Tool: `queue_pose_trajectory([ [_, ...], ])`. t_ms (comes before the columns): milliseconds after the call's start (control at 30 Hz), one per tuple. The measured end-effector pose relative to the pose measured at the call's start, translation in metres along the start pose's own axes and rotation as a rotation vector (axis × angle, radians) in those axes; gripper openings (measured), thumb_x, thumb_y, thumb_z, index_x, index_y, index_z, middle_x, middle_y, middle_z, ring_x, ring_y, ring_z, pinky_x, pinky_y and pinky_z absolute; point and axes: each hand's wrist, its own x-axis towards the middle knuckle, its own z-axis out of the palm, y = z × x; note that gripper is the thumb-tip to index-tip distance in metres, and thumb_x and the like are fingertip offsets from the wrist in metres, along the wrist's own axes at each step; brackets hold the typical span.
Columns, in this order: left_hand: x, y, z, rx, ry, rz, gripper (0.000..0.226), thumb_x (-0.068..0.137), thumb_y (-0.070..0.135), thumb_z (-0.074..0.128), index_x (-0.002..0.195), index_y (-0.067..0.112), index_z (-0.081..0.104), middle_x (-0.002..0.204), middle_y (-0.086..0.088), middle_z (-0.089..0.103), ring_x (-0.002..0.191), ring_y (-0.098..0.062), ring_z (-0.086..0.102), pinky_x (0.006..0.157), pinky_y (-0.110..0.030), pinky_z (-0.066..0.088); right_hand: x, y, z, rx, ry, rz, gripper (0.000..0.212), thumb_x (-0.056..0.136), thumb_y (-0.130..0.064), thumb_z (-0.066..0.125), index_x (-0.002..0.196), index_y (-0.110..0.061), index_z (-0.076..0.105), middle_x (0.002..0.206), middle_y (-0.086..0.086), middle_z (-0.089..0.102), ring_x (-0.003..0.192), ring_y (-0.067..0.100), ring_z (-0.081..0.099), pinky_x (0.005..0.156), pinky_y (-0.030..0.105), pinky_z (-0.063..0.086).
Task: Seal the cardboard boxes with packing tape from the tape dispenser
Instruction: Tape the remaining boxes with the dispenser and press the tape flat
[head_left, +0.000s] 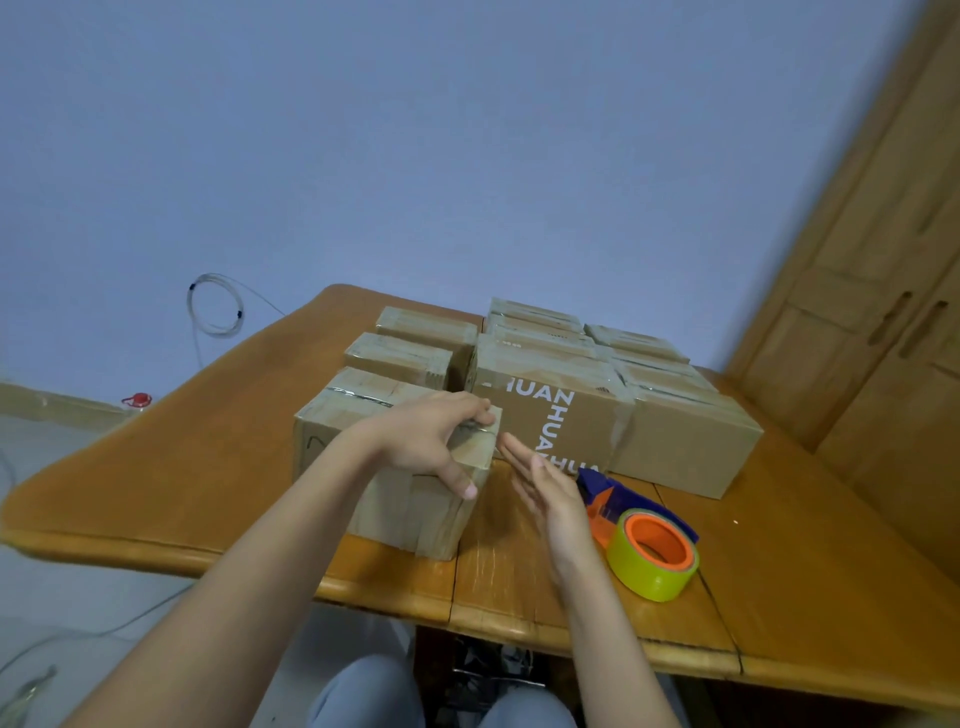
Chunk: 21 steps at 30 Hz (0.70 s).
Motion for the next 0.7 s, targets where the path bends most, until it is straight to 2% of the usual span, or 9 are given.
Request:
queue_pose_trajectory([
  [67,0.001,-0.001,0.000,-0.006,-0.007,-0.005,0.093,0.072,0.039,0.081,0.147,0.014,0.032,0.157,0.004,0.022,0.142,-0.013,0.021,0.110,-0.024,0.019,-0.006,0.003,0.003,0.022,0.013,-0.008,0.042,0.091,-0.040,0.054,0.131,-0.029,0.049,0.134,-0.013,0.054,0.123,-0.006,0.049,0.102,0.019,0.038],
  [167,0.001,-0.001,-0.001,-0.033,-0.004,-0.011,0.094,0.070,0.037,0.083,0.147,0.013,0.033,0.157,0.003,0.024,0.141,-0.013,0.023,0.111,-0.025,0.021,-0.006,0.003,0.014,0.039,0.038,-0.058,0.048,0.088,-0.026,0.066,0.131,-0.029,0.045,0.137,-0.006,0.051,0.124,-0.003,0.048,0.089,0.011,0.044],
  [200,0.001,0.000,-0.001,-0.041,-0.004,-0.012,0.095,0.070,0.036,0.083,0.147,0.012,0.033,0.157,0.003,0.024,0.141,-0.013,0.023,0.110,-0.024,0.021,-0.004,0.003,0.018,0.034,0.056,-0.069,0.052,0.084,-0.030,0.070,0.130,-0.031,0.046,0.136,-0.005,0.052,0.125,0.000,0.048,0.089,0.012,0.045],
  [300,-0.001,0.001,-0.002,-0.051,-0.009,-0.006,0.094,0.071,0.034,0.083,0.148,0.012,0.033,0.158,0.003,0.022,0.141,-0.012,0.022,0.110,-0.023,0.020,0.001,0.003,0.025,0.016,0.096,-0.088,0.081,0.058,-0.066,0.078,0.127,-0.039,0.047,0.137,-0.007,0.050,0.125,0.001,0.047,0.088,0.013,0.046],
  [400,-0.002,0.000,-0.001,-0.048,-0.020,-0.004,0.094,0.071,0.035,0.082,0.148,0.014,0.032,0.158,0.004,0.020,0.143,-0.011,0.019,0.111,-0.023,0.019,0.006,0.004,0.024,0.030,0.107,-0.083,0.096,0.049,-0.072,0.078,0.132,-0.036,0.043,0.141,-0.006,0.047,0.126,-0.003,0.045,0.090,0.012,0.045],
  [467,-0.002,0.000,-0.001,-0.039,-0.018,0.001,0.093,0.072,0.035,0.082,0.148,0.015,0.033,0.158,0.004,0.020,0.143,-0.011,0.019,0.110,-0.022,0.018,0.007,0.005,0.025,0.065,0.085,-0.079,0.099,0.050,-0.069,0.080,0.134,-0.030,0.044,0.135,-0.009,0.052,0.123,-0.005,0.048,0.091,0.012,0.044],
  [600,-0.003,0.000,0.000,-0.012,-0.023,0.021,0.094,0.072,0.038,0.082,0.148,0.016,0.031,0.159,0.003,0.017,0.145,-0.011,0.014,0.111,-0.023,0.015,0.008,0.004,0.022,0.021,0.069,-0.056,0.087,0.059,-0.059,0.080,0.133,-0.034,0.043,0.130,-0.019,0.054,0.124,-0.007,0.046,0.092,0.011,0.042],
  [633,-0.003,-0.001,-0.001,-0.017,-0.031,0.018,0.097,0.071,0.041,0.082,0.149,0.016,0.030,0.160,0.003,0.016,0.145,-0.011,0.014,0.111,-0.022,0.014,0.010,0.000,0.020,-0.016,0.058,-0.054,0.079,0.065,-0.048,0.079,0.133,-0.036,0.041,0.132,-0.017,0.052,0.123,-0.009,0.045,0.091,0.009,0.041],
  [700,-0.001,-0.003,-0.001,-0.027,-0.035,0.011,0.104,0.063,0.050,0.078,0.149,0.017,0.031,0.159,0.003,0.017,0.144,-0.011,0.015,0.108,-0.019,0.015,0.015,-0.006,0.018,-0.124,0.045,-0.069,0.068,0.081,-0.016,0.072,0.134,-0.040,0.036,0.136,-0.012,0.050,0.124,-0.010,0.044,0.093,0.008,0.039],
])
